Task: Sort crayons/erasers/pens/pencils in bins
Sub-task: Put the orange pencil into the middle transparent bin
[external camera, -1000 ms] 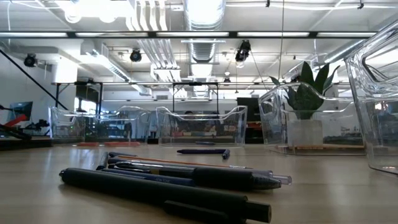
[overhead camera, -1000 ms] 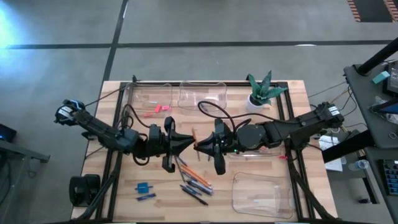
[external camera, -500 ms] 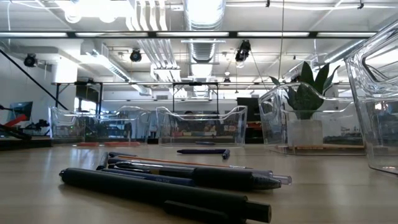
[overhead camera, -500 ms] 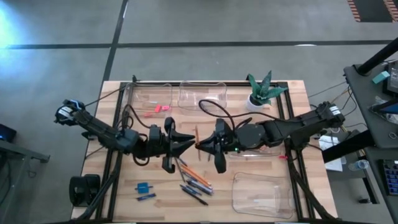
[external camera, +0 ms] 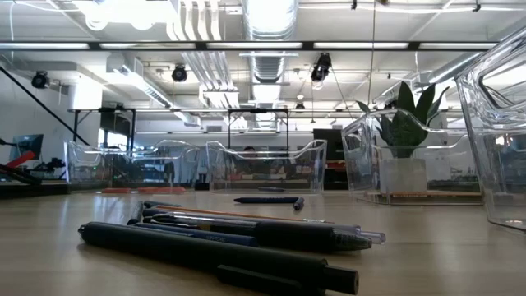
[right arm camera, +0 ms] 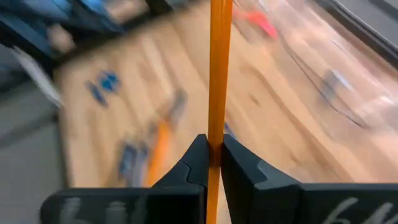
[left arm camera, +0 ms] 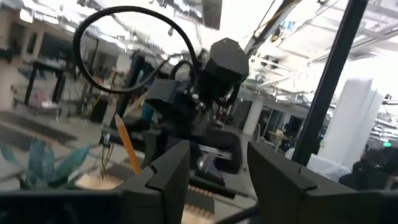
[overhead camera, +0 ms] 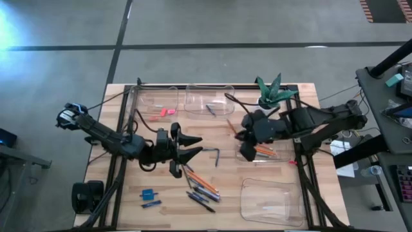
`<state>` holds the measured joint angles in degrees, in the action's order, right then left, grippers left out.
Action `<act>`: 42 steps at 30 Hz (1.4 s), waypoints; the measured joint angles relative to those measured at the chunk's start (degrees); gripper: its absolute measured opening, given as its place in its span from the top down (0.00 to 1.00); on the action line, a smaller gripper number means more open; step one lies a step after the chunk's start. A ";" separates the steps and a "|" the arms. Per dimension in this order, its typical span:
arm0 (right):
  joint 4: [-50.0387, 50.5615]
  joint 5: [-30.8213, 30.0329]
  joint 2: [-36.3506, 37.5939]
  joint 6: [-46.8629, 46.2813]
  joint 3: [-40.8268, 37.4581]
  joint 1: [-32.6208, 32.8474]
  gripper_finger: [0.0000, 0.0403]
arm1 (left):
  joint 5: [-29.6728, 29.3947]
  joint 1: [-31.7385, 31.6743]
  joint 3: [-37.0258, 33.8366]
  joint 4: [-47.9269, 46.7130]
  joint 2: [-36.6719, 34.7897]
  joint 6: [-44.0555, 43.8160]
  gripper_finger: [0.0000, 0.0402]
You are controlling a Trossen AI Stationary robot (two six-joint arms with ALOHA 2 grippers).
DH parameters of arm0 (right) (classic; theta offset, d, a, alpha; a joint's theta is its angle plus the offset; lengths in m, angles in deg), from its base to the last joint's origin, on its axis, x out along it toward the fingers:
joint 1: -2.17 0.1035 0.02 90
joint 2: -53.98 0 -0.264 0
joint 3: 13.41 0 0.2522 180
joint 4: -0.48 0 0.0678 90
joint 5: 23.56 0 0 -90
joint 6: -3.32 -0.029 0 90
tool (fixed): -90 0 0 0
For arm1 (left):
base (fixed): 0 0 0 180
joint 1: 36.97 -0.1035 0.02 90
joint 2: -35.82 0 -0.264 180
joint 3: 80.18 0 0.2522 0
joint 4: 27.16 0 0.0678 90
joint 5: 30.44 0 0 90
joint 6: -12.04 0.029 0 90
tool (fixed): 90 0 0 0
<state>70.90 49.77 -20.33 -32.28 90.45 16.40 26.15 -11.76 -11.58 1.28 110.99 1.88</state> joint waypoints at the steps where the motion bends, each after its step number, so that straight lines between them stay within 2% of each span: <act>1: 2.30 -0.44 0.20 -1.13 -0.21 0.07 0.96 | 0.00 0.00 -0.04 -0.84 0.00 -0.62 0.63; 7: 14.43 -1.39 -0.02 -5.32 -3.17 0.13 0.96 | -0.02 0.00 -0.12 -4.56 0.00 -7.82 0.63; 14: 22.55 -0.74 -0.01 -10.87 -11.43 0.13 0.96 | 0.09 0.11 -0.15 -5.67 0.00 -9.69 0.63; 24: 21.62 1.67 -0.10 -11.98 -25.99 0.13 0.96 | 0.31 0.15 -0.73 -18.15 0.00 -23.81 0.63; 27: 19.76 1.69 -0.10 -12.36 -29.51 0.13 0.96 | 0.30 0.15 -1.22 -19.16 0.00 -26.99 0.63; 33: 12.31 2.24 -0.10 -9.75 -34.58 0.13 0.96 | 0.28 0.15 -1.35 -18.67 0.00 -27.10 0.63; 42: 9.31 3.84 -0.10 -6.29 -37.17 0.10 0.96 | 0.25 0.15 -1.36 -18.71 0.02 -27.07 0.63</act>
<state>80.20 53.60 -20.43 -38.57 53.27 16.50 26.41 -11.61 -12.94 -17.43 111.02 -25.19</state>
